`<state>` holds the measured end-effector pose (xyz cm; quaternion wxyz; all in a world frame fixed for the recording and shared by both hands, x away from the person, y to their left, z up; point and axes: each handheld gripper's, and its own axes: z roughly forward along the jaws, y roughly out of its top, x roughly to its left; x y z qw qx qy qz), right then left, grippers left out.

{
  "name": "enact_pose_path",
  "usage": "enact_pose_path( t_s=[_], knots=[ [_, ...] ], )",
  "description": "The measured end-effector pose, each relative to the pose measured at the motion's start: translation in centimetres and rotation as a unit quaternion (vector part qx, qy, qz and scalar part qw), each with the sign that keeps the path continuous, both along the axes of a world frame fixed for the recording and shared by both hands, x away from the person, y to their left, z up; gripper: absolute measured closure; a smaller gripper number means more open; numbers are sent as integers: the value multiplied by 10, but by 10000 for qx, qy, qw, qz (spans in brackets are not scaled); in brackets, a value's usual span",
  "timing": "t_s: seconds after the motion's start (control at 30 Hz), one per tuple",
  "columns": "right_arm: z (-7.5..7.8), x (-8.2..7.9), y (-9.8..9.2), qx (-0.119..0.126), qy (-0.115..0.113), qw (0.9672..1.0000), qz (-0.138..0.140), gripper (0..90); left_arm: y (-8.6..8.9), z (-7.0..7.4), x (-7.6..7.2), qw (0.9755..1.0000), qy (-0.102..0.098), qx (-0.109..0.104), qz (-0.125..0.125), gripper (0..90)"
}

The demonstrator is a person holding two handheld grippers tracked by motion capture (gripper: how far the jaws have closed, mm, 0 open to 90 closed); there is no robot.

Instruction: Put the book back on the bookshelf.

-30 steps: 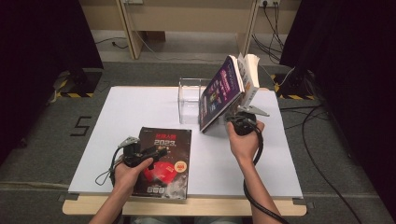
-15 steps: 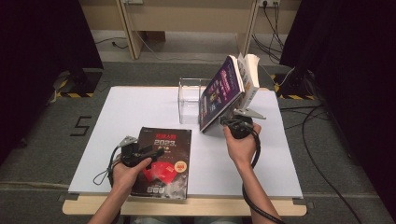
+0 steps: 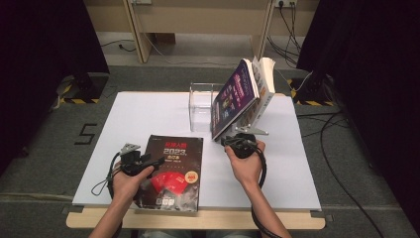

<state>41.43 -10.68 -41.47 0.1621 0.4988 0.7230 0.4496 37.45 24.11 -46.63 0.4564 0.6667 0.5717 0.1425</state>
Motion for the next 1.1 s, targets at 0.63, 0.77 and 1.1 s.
enact_pose_path(
  t_s=[0.63, 0.77, 1.1],
  knots=[
    [-19, 1, 32, -124, 400, 9984, 392, 685, 18, -7, 7, 9996, 185, -19, 212, 319],
    [-24, 3, 36, -167, 519, 9975, 461, 673, 21, -9, 8, 9994, 217, -16, 261, 319],
    [-37, 5, 50, -251, 871, 9937, 652, 663, 28, -18, 11, 9987, 389, -93, 318, 322]
  ],
)
